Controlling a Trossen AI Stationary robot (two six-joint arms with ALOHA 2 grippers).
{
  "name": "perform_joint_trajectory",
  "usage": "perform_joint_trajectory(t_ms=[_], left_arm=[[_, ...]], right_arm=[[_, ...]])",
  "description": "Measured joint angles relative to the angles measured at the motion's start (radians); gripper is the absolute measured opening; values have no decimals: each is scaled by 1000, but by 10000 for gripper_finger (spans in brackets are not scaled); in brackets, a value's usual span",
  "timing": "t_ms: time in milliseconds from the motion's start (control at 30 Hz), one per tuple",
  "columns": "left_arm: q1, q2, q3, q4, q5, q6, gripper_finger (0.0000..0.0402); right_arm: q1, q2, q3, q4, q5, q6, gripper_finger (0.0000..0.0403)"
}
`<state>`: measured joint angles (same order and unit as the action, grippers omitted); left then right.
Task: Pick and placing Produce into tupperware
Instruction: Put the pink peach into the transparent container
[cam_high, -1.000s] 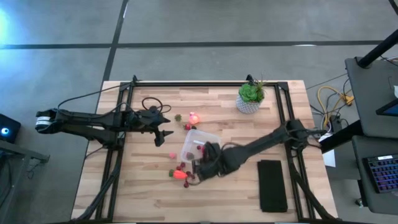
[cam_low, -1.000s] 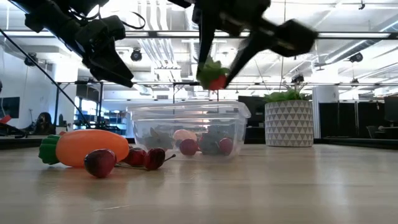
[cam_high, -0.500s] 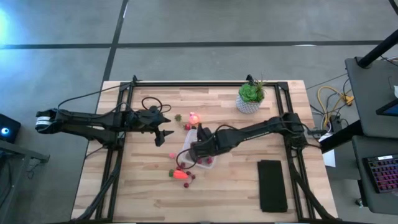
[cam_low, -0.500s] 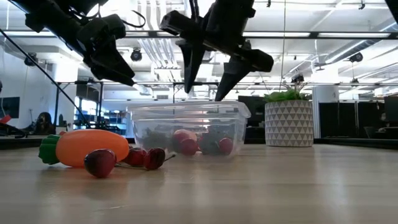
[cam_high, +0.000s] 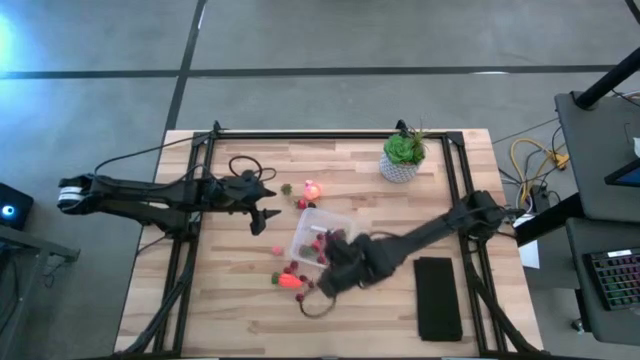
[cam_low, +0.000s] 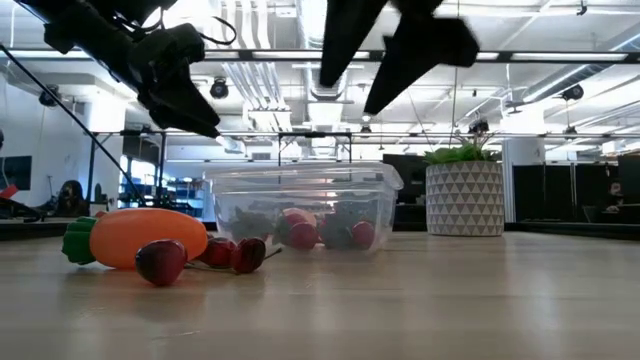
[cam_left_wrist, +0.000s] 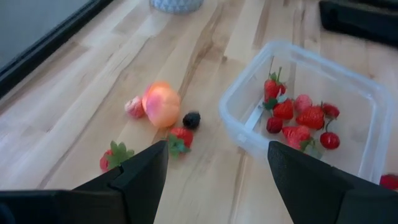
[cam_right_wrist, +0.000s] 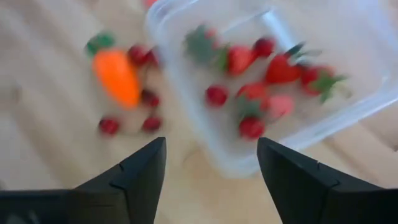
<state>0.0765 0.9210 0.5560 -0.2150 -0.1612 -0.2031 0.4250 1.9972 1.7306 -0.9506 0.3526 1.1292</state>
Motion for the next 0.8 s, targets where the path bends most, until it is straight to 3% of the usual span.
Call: perform_joint_trajectory(t_ms=[167,333,467,600,800], left_arm=[[0,27,0,71,2,0,262],[0,45,0,99,8,0,262],[0,44,7,107,69,-38,262],[-1,47,56,69,185,-120,262],[14,152,239,-196,128,0,262]], right_arm=[[78,22,-11,23,-47,-39,242],[111,32,-27,-42,-25,129,244],[145,34,-36,-68,38,290,237],[177,34,-36,-67,155,437,235],[188,33,-37,-144,249,673,241]])
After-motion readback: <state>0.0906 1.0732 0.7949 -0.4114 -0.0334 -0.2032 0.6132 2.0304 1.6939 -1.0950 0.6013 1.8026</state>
